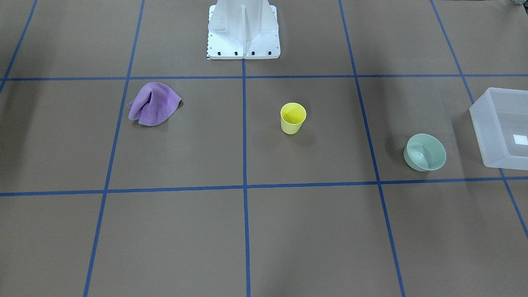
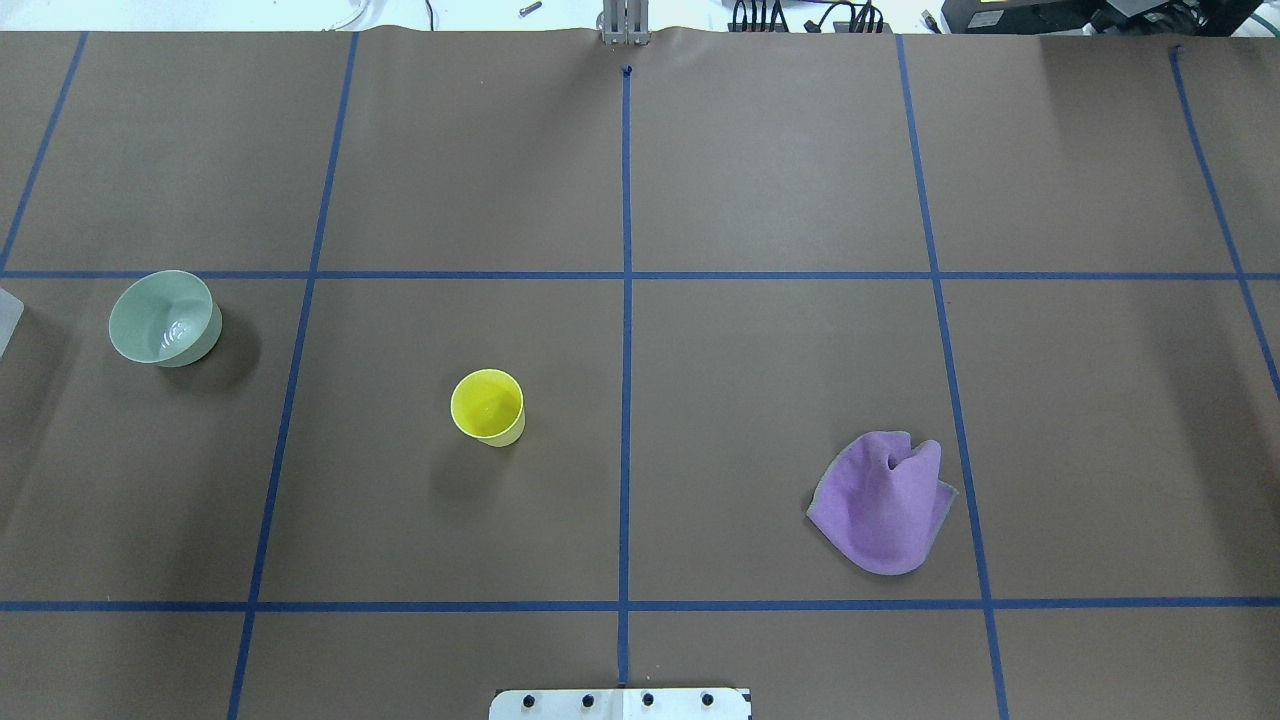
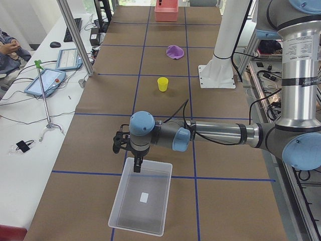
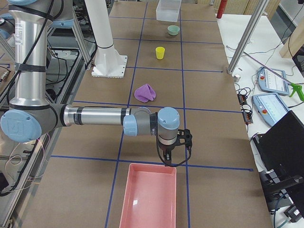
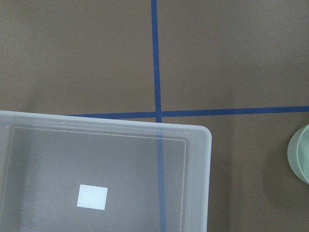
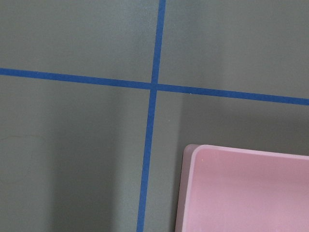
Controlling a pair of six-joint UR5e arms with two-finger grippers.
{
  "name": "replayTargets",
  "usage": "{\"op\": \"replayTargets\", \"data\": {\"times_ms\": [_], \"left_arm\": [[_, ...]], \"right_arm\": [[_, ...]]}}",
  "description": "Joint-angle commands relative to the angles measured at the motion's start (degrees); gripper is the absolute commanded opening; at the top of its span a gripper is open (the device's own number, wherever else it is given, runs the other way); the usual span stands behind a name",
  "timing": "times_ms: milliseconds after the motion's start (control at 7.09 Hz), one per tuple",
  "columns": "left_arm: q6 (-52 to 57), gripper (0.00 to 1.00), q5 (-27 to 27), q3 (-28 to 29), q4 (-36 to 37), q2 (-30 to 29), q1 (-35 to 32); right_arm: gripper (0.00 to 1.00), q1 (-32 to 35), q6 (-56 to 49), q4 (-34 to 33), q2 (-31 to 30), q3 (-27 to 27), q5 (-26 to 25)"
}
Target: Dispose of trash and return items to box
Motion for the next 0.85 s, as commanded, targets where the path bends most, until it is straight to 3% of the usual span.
{"op": "replayTargets", "data": {"times_ms": [0, 705], "left_arm": [[0.0, 0.98, -1.7, -1.1, -0.2, 0.4, -0.1], [-0.8, 0.98, -0.7, -4.1, -0.1, 3.1, 0.0]], "right_arm": [[1.00, -0.2, 0.0, -0.2, 0.0, 0.1, 1.3], [1.00, -0.2, 0.2, -0.1, 0.0, 0.3, 1.2]]}}
